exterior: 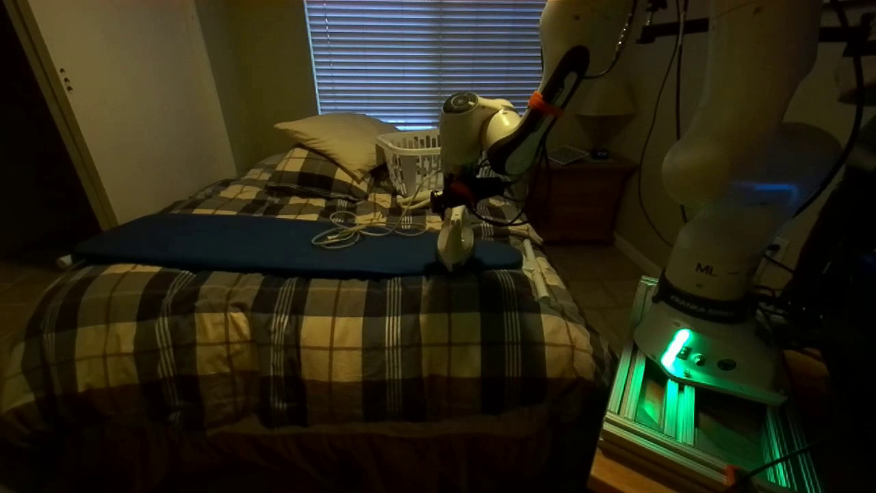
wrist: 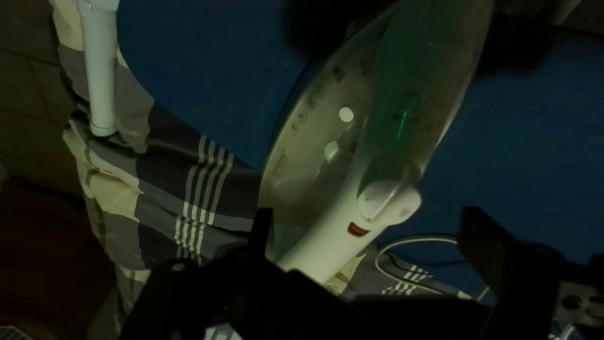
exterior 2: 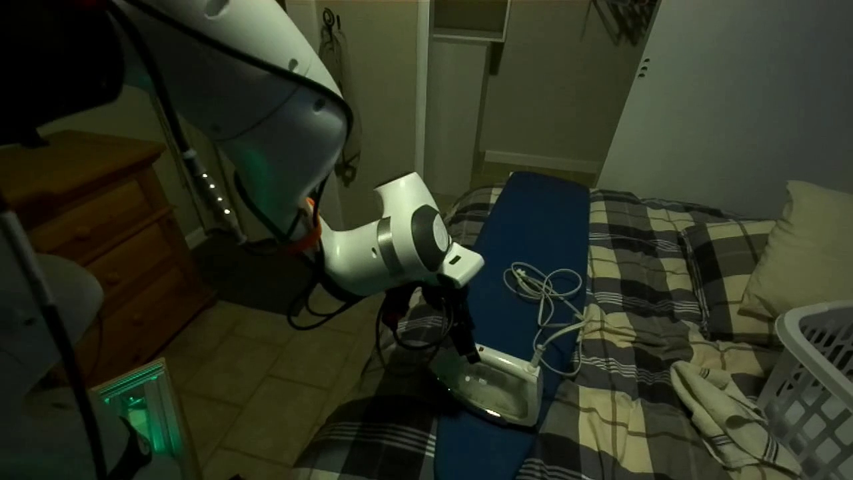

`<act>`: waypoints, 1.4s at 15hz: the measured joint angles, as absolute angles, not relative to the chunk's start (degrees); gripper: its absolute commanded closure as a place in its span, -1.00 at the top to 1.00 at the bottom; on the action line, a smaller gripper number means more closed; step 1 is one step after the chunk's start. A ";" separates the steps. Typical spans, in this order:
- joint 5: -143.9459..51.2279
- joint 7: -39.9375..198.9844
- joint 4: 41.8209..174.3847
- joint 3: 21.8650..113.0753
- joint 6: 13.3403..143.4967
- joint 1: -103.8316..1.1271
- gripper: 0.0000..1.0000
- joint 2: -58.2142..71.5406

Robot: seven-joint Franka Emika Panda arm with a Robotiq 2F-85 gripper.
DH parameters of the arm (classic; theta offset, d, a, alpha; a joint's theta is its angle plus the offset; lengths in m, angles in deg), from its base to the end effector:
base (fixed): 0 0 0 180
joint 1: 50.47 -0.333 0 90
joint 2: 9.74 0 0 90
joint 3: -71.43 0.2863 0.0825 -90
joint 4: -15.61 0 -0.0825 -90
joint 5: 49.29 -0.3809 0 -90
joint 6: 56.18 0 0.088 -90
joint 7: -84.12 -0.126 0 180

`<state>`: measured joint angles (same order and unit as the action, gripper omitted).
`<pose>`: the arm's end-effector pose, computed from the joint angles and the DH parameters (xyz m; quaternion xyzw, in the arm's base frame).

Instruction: Put the pressing iron upright

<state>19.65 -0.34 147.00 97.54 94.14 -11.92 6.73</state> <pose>0.5155 -0.0913 0.1959 0.9134 -0.3193 0.1909 0.1652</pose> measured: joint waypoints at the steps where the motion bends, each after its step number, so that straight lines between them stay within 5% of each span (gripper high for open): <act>1: 19.25 -0.25 146.11 95.11 94.80 -14.20 1.00 7.76; 2: 19.32 -0.30 145.26 93.06 95.00 -16.25 0.94 8.74; 3: 19.37 -0.31 144.47 93.08 94.98 -16.47 0.47 9.73; 5: 19.39 -0.32 142.98 93.01 94.89 -16.74 0.41 11.56; 13: 9.54 2.77 140.05 73.63 95.31 -35.06 -0.72 13.42; 18: -3.21 9.78 139.47 69.04 95.24 -39.42 -1.00 14.25; 21: -14.71 16.23 139.11 67.86 94.72 -39.96 -0.99 15.52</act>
